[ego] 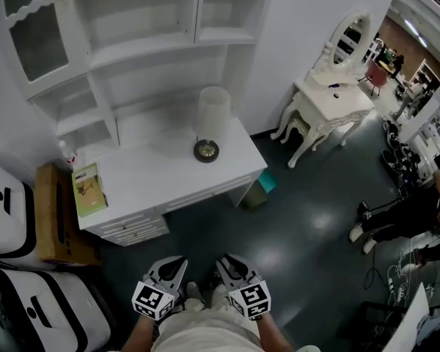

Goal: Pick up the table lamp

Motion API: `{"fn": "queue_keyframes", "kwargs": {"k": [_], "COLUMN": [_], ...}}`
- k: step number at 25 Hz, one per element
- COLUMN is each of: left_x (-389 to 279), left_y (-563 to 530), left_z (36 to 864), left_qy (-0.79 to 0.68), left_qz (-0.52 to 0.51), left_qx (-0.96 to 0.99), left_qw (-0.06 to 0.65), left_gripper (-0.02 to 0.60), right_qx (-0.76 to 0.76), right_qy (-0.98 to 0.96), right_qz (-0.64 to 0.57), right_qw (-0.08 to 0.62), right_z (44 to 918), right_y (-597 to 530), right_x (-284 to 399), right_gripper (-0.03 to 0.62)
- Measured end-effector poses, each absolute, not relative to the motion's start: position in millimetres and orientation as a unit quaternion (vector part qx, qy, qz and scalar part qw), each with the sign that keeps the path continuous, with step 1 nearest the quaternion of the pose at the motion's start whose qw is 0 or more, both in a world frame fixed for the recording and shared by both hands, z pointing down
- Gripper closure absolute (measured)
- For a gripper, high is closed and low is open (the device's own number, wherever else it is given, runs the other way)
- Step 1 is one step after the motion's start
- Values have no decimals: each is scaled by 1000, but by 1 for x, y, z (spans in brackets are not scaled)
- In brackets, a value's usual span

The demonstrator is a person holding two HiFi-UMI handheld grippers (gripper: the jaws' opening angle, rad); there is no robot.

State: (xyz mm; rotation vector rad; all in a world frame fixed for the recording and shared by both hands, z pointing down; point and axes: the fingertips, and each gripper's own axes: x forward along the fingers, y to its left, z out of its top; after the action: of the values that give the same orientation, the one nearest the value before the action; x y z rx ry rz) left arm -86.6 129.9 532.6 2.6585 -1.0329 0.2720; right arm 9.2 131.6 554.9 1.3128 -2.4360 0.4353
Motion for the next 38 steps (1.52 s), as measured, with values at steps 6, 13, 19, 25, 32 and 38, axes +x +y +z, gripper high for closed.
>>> {"fn": "queue_keyframes", "kwargs": {"k": [6, 13, 19, 25, 32, 38], "left_x": [-88, -80, -63, -53, -43, -34], "left_y": [91, 18, -48, -94, -136, -159], "left_z": [542, 538, 530, 532, 536, 538], "left_qy": [-369, -394, -415, -447, -479, -491], "left_qz": [99, 103, 105, 110, 107, 108], "left_qx": [913, 903, 894, 878, 861, 854], "left_qw": [143, 141, 132, 134, 137, 137], "left_gripper": [572, 572, 572, 572, 572, 572], "right_qx": [463, 455, 442, 415, 396, 407], "right_qy": [-854, -860, -869, -881, -888, -885], "right_qz": [172, 166, 154, 143, 146, 140], "right_qw": [163, 158, 160, 179, 181, 180], "right_z": [570, 571, 567, 581, 599, 614], "right_y": [86, 3, -70, -126, -177, -215], "right_x": [18, 36, 55, 66, 76, 88], "right_gripper": [493, 494, 494, 487, 465, 419]}}
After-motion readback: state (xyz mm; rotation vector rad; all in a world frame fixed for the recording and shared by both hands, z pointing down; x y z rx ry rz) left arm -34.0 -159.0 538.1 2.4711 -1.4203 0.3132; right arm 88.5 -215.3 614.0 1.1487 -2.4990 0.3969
